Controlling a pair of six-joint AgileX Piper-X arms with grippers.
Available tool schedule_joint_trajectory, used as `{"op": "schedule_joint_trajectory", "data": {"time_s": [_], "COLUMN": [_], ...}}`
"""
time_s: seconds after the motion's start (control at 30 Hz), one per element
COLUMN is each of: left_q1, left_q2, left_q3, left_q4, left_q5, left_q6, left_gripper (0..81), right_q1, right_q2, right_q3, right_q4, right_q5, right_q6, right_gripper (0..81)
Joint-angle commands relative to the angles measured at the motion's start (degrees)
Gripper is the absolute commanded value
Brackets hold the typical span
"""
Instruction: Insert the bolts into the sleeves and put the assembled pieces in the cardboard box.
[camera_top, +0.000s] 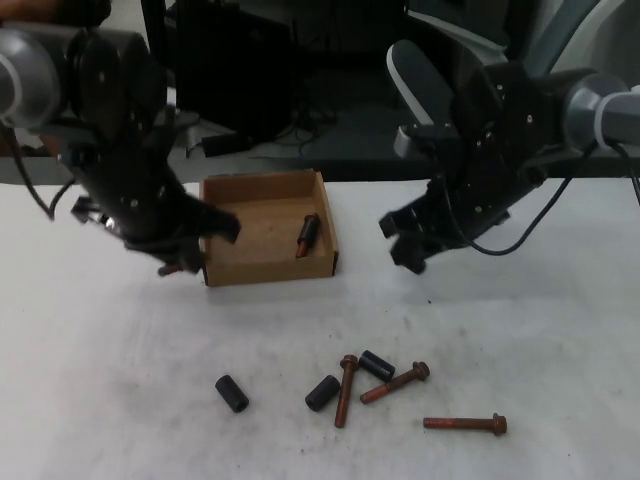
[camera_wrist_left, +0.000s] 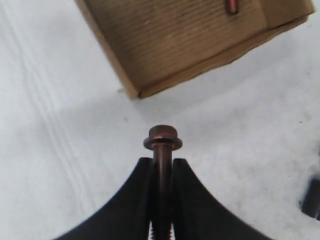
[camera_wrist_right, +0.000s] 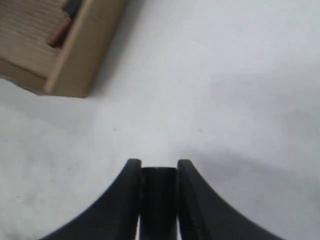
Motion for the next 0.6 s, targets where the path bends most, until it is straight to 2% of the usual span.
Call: {"op": "schedule_joint_trajectory", "data": {"time_s": [0.0,0.23,0.57], "left_q1": [-0.2,-0.4,-0.4], "left_q2": [-0.7,-1.3,-4.9], "left_q3": [2.5,9.6,16.5], "left_q4": [-1.5,-8.8,-19.3], "left_q5": [-2.4,-4.9,-8.1], "left_q6": [-0.7,-4.6,-6.4], "left_gripper": [0.6,0.6,0.6], "right_q1": [0.0,0.0,0.5], "right_q2": [-1.4,-2.6,-3.0], "right_q3": [-0.1,-0.1,1.0], "right_q4": [1.9,1.4,-2.6], "right_q5": [4.8,17.1,16.0], "right_q6": [-1.3,-2.5,0.4], "right_gripper": [0.2,0.2,0.2]}}
